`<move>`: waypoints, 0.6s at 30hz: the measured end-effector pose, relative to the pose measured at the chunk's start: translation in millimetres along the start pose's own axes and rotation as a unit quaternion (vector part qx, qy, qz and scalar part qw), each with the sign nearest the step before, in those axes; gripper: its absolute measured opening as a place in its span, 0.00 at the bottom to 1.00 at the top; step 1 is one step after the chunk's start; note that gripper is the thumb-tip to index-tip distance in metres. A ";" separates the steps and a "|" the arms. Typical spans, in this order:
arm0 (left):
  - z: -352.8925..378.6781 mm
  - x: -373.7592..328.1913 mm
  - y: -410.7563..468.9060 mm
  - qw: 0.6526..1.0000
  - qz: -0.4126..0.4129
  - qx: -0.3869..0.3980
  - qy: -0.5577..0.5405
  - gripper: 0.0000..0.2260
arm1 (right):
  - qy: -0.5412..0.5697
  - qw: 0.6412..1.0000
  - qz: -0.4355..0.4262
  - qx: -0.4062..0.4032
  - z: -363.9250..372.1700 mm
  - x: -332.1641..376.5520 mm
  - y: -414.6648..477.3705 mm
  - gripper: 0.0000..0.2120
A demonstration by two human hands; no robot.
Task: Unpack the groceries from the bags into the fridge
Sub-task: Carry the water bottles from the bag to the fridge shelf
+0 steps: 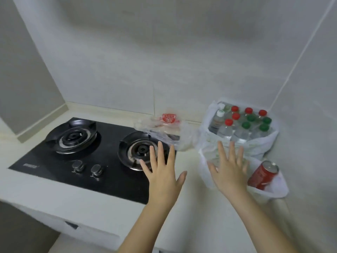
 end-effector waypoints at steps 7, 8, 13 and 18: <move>67.2 -103.0 15.4 0.992 0.081 0.059 -0.075 0.35 | -0.011 0.994 0.099 0.032 -3.0 -120.7 34.7 0.36; 75.6 -118.1 18.7 0.989 0.096 0.074 -0.086 0.35 | -0.006 0.993 0.109 0.032 -3.9 -132.6 35.8 0.37; 116.0 -192.9 33.8 0.965 0.186 0.154 -0.100 0.34 | 0.045 0.986 0.154 0.054 1.6 -178.3 31.7 0.39; 158.8 -255.4 44.3 0.934 0.252 0.240 -0.078 0.34 | 0.133 0.965 0.206 0.092 7.0 -206.7 17.0 0.40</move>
Point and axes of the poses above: each hand's wrist, its own y-axis towards the middle knuckle, its own z-axis out of the palm, x = y × z, the point moved 6 cm from there along y, towards the middle knuckle, and after that the axes turned 4 degrees about -x, right-handed, at the moved point
